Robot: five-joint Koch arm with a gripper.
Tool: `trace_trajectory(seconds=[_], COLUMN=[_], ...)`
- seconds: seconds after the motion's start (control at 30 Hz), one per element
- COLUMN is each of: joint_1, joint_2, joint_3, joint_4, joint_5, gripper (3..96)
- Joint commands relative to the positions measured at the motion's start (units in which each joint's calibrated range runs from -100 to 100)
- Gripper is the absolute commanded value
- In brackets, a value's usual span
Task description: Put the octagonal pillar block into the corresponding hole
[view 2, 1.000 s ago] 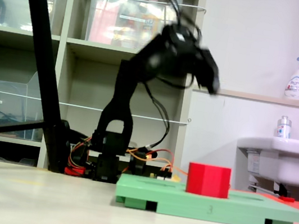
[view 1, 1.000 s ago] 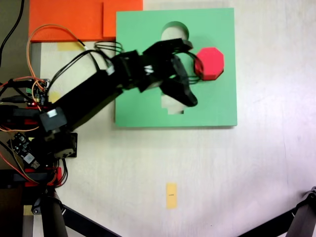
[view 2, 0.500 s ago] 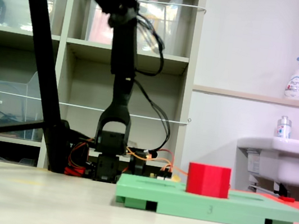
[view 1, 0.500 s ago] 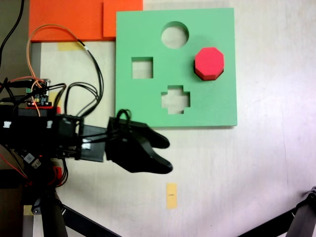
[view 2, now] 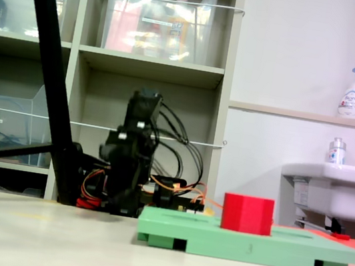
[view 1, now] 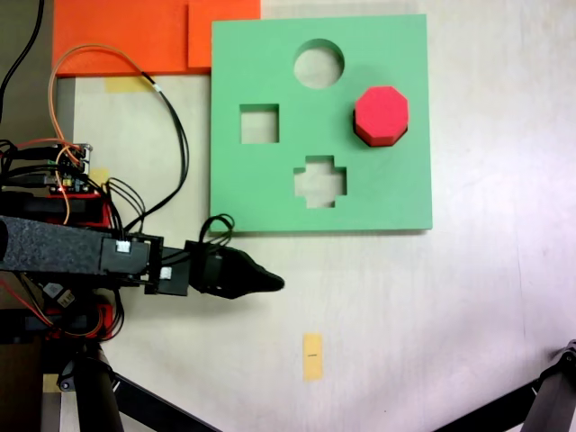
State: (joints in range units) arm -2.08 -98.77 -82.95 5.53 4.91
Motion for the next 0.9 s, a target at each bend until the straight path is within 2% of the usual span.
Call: trace_trajectory(seconds=[0.03, 0.17, 0.23, 0.43, 0.9], joint_1=[1.3, 3.2, 3.8, 4.0, 3.9], joint_2=[-1.2, -1.2, -1.2, -1.2, -1.2], joint_3=[-6.1, -17.1, -17.1, -17.1, -17.1], joint_4=[6.3, 7.2, 9.4, -5.2, -4.5], joint_5=[-5.0, -5.1, -5.1, -4.0, -4.0], gripper=[49.1, 49.5, 49.8, 50.2, 49.7])
